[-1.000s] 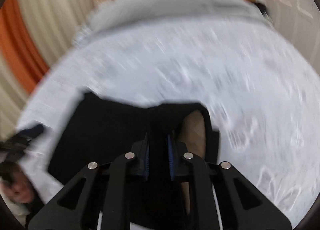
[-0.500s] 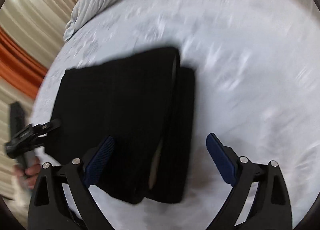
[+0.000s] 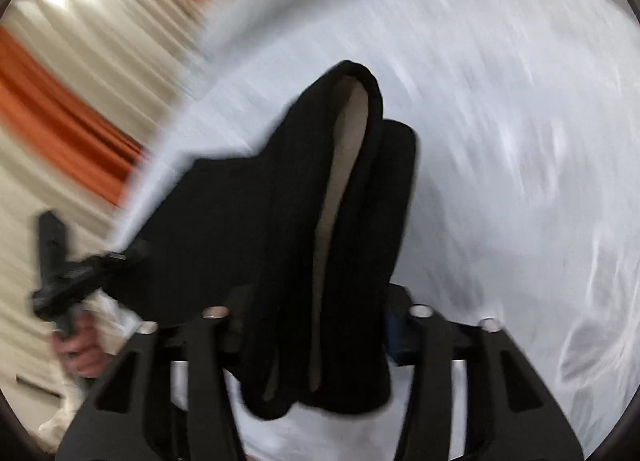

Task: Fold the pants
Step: 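Fold the pants end again with the right gripper while the left gripper pins the stack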

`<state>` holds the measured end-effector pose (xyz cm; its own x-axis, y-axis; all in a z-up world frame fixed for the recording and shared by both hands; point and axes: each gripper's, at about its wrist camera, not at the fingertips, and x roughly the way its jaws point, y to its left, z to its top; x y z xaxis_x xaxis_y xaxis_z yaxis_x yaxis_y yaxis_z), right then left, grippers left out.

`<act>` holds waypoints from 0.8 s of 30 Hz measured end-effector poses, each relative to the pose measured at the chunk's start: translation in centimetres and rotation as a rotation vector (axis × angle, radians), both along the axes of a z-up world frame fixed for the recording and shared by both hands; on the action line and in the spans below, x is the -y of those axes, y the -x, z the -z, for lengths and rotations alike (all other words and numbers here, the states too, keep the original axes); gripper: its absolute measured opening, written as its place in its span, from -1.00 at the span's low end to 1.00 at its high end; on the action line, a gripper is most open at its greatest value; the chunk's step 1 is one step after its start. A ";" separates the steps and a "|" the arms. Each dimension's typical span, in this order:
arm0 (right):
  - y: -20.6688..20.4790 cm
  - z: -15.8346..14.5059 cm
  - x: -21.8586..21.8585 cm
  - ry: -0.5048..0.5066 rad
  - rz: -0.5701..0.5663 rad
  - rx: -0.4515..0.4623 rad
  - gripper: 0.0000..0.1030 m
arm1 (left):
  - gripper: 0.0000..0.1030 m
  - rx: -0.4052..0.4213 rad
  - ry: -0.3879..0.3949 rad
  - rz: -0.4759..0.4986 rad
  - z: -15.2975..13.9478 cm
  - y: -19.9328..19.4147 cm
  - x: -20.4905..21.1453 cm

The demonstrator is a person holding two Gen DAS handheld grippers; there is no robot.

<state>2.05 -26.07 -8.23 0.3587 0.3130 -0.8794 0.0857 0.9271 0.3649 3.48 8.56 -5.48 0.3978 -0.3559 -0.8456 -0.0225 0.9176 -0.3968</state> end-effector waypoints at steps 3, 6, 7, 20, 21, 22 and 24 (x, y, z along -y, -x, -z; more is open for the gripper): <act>0.6 -2.5 0.4 0.032 0.034 0.106 0.41 | -0.10 0.031 -0.069 -0.040 1.0 0.4 0.3; 1.4 -7.0 -1.2 0.144 0.013 0.306 0.42 | 0.11 0.180 -0.147 0.004 -2.5 1.6 1.9; 1.1 -7.3 -1.5 0.133 -0.005 0.309 0.42 | 0.20 0.225 -0.169 0.000 -3.3 2.2 2.4; 3.0 -10.5 -5.1 0.201 -0.167 0.489 -0.86 | 0.40 0.390 -0.323 0.130 -5.1 4.4 9.7; 2.2 -9.3 -4.6 0.207 -0.165 0.438 -0.82 | 0.41 0.390 -0.332 0.124 -4.8 4.5 9.7; 0.6 -5.7 -3.5 0.210 -0.143 0.282 -0.76 | 0.41 0.386 -0.343 0.119 -4.6 4.3 9.7; -0.5 -2.5 -1.9 0.178 -0.073 0.150 -0.59 | 0.41 0.367 -0.370 0.111 -3.7 3.9 9.6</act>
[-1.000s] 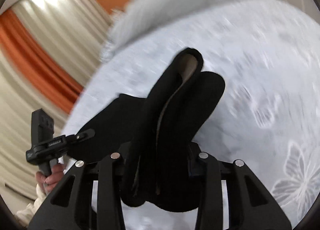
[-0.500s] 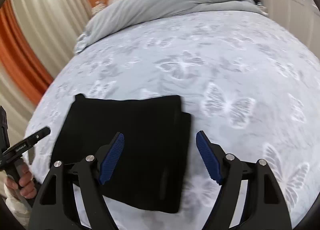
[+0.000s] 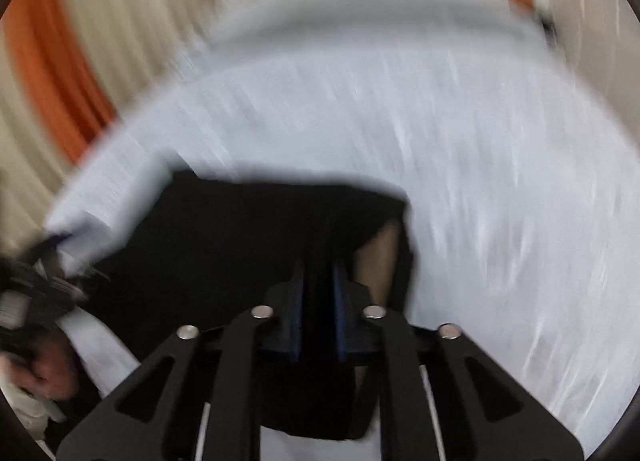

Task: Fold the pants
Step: 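Fold the pants end again with the right gripper while the left gripper pins the stack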

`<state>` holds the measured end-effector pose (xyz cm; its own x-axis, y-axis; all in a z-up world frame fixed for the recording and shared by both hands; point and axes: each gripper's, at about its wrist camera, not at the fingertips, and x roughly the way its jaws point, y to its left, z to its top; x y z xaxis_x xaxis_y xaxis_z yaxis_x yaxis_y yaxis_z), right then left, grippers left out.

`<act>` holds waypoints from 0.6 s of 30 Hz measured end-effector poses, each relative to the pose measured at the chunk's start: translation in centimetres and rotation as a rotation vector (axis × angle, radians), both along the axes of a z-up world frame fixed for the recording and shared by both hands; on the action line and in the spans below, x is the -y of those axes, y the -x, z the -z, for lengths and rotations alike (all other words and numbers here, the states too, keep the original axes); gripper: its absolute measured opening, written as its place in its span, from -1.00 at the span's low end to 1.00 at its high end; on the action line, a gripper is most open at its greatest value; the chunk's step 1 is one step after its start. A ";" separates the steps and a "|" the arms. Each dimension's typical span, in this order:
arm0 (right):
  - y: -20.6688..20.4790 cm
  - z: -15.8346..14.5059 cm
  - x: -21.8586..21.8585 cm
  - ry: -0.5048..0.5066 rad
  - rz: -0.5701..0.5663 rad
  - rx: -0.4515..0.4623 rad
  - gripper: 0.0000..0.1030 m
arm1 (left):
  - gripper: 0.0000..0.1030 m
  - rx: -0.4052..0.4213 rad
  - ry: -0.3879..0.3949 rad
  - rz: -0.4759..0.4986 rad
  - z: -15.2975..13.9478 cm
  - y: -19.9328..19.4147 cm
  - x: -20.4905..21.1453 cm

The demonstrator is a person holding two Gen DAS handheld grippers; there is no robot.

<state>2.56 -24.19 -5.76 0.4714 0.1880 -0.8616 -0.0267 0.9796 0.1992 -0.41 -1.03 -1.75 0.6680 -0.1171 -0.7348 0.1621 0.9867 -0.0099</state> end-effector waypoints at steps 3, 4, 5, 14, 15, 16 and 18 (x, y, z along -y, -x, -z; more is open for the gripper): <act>2.1 -4.4 -0.2 -0.032 -0.014 0.167 -0.59 | 0.41 -0.053 -0.012 -0.012 1.2 -0.6 -0.6; 2.8 -5.7 -0.6 -0.016 -0.024 0.227 -0.56 | 0.41 -0.064 -0.003 -0.016 1.5 -0.8 -0.9; 3.4 -7.1 -1.1 -0.017 -0.042 0.282 -0.55 | 0.41 -0.074 0.010 -0.022 1.7 -1.0 -1.1; -4.3 -1.2 -0.3 0.091 0.058 0.052 -0.77 | 0.41 -0.104 -0.050 -0.027 3.6 -1.4 -0.4; -3.9 -2.1 -0.2 0.048 0.063 0.072 -0.70 | 0.41 -0.104 -0.060 -0.025 3.8 -1.3 -0.4; -3.0 -3.8 -0.5 0.005 0.033 0.122 -0.70 | 0.41 -0.106 -0.069 -0.024 4.0 -1.3 -0.5; -1.1 -5.8 -1.7 0.016 -0.033 0.207 -0.63 | 0.41 -0.107 -0.070 -0.015 4.1 -1.1 -0.5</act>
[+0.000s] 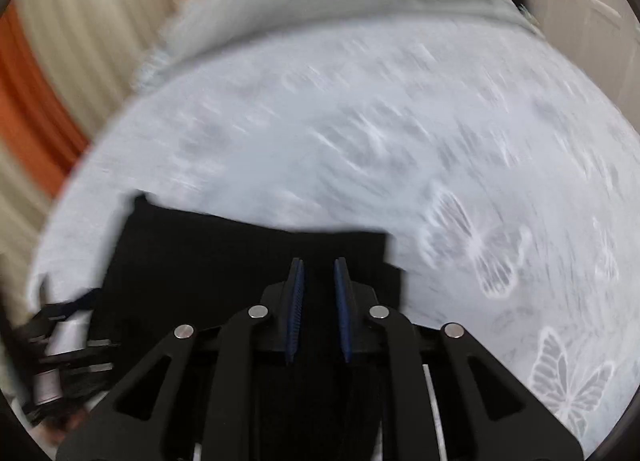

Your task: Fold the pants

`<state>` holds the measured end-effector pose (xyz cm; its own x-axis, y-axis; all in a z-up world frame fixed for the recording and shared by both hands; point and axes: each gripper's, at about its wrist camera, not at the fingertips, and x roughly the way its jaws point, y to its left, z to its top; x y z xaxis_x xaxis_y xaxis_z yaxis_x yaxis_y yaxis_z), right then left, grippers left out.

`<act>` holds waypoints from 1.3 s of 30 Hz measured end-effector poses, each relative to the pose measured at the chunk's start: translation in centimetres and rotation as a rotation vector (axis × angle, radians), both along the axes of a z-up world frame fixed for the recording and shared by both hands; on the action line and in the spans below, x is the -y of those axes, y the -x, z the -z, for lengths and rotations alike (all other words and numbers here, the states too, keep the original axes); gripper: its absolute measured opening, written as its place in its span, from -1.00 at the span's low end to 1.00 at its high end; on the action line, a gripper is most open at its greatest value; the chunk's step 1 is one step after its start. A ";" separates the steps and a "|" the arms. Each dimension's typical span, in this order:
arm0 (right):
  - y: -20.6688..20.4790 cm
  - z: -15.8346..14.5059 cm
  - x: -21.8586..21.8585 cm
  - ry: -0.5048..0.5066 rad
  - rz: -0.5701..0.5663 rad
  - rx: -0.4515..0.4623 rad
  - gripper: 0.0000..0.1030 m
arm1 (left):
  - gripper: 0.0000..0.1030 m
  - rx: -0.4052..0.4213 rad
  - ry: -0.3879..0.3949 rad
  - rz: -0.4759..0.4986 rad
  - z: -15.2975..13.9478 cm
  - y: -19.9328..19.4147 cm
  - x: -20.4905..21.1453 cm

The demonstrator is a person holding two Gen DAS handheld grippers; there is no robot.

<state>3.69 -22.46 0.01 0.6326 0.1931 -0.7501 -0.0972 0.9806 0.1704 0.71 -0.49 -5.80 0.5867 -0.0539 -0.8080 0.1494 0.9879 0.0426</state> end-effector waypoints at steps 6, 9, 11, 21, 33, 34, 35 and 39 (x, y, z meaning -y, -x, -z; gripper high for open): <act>0.2 5.6 0.1 0.081 0.018 -0.152 -0.47 | 0.42 0.002 0.002 0.014 -0.2 0.4 0.1; 3.0 3.0 0.9 0.010 0.007 -0.086 -0.42 | 0.42 0.012 0.010 0.013 -0.6 0.6 0.1; 4.6 3.1 1.4 0.007 0.003 -0.089 -0.31 | 0.43 0.013 0.006 0.010 -0.6 0.7 0.1; 8.1 2.7 2.1 -0.079 -0.008 -0.069 -0.71 | 0.43 0.011 -0.010 0.021 -0.4 1.2 0.5; 8.6 2.0 3.9 -0.096 0.070 -0.031 -0.09 | 0.59 0.009 -0.015 0.022 -0.1 2.0 -0.6; 8.1 1.6 3.8 -0.103 0.069 -0.024 -0.09 | 0.59 0.004 -0.007 0.016 -0.1 2.0 -0.8; 7.5 1.3 3.9 -0.106 0.068 -0.022 -0.09 | 0.59 -0.002 0.000 0.011 -0.1 1.9 -1.0; 4.5 2.5 2.6 -0.087 0.006 -0.189 -0.10 | 0.59 0.020 0.063 0.033 -1.1 2.4 -1.2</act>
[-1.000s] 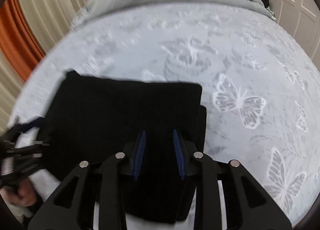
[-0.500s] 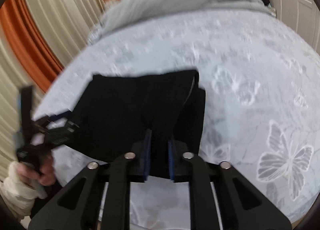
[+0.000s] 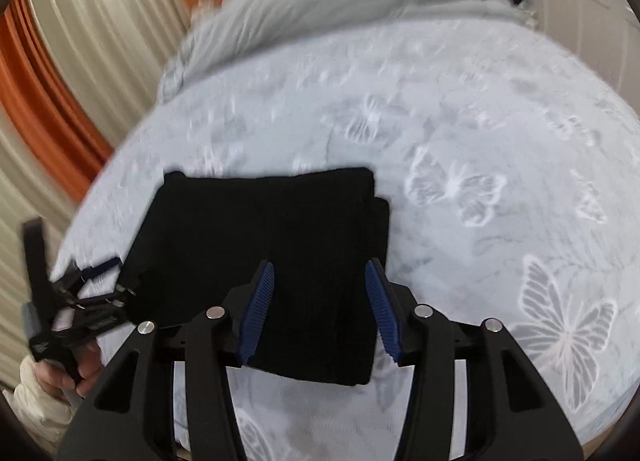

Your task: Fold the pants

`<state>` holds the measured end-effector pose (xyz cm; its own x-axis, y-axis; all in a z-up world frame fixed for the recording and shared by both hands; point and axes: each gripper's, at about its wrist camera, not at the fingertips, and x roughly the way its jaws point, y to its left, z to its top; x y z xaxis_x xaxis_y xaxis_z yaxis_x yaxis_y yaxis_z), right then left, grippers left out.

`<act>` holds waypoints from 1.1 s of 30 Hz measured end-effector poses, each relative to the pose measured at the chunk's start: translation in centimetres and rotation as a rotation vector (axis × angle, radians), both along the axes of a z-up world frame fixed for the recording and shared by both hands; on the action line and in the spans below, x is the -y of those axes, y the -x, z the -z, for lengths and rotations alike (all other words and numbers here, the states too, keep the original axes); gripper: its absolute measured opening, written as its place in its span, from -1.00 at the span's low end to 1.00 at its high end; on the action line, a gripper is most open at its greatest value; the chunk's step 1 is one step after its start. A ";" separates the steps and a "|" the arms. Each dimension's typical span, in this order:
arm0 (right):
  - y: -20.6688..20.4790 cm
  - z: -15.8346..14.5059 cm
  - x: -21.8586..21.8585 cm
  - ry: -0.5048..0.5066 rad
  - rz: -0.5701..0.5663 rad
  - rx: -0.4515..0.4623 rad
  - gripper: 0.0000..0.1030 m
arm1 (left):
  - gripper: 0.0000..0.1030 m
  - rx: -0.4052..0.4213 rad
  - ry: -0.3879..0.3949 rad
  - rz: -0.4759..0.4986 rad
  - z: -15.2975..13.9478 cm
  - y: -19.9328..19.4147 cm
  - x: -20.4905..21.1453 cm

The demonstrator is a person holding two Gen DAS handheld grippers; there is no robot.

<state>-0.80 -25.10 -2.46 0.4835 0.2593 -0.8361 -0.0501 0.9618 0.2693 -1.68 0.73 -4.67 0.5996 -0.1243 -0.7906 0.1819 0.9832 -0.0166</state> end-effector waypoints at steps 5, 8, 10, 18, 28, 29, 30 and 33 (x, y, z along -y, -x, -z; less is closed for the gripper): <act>1.9 1.2 0.9 -0.098 -0.047 -0.060 -0.16 | 0.69 0.032 0.077 0.236 -2.1 3.0 2.7; 1.8 2.0 0.6 -0.043 -0.052 -0.072 -0.72 | 0.69 0.028 0.017 0.387 -1.3 4.9 6.4; 1.5 1.4 0.5 -0.075 -0.059 -0.059 -0.80 | 0.69 0.037 -0.030 0.436 -0.8 5.7 8.5; -1.5 -4.3 -0.5 -0.319 -0.181 0.082 -0.77 | -0.12 0.100 0.027 0.416 -1.1 3.6 13.1; -1.0 0.1 2.0 -0.082 -0.126 -0.007 -0.26 | -0.78 0.065 0.395 0.203 -6.0 -2.7 3.8; -1.3 0.7 1.5 -0.076 -0.138 -0.025 -0.26 | -0.78 0.077 0.398 0.197 -6.4 -2.8 3.5; -1.7 1.7 0.8 -0.050 -0.154 -0.053 -0.26 | -0.79 0.078 0.403 0.194 -6.5 -3.0 3.2; -2.5 3.7 -0.6 0.016 -0.169 -0.086 -0.36 | -0.79 0.057 0.422 0.195 -6.4 -3.5 3.4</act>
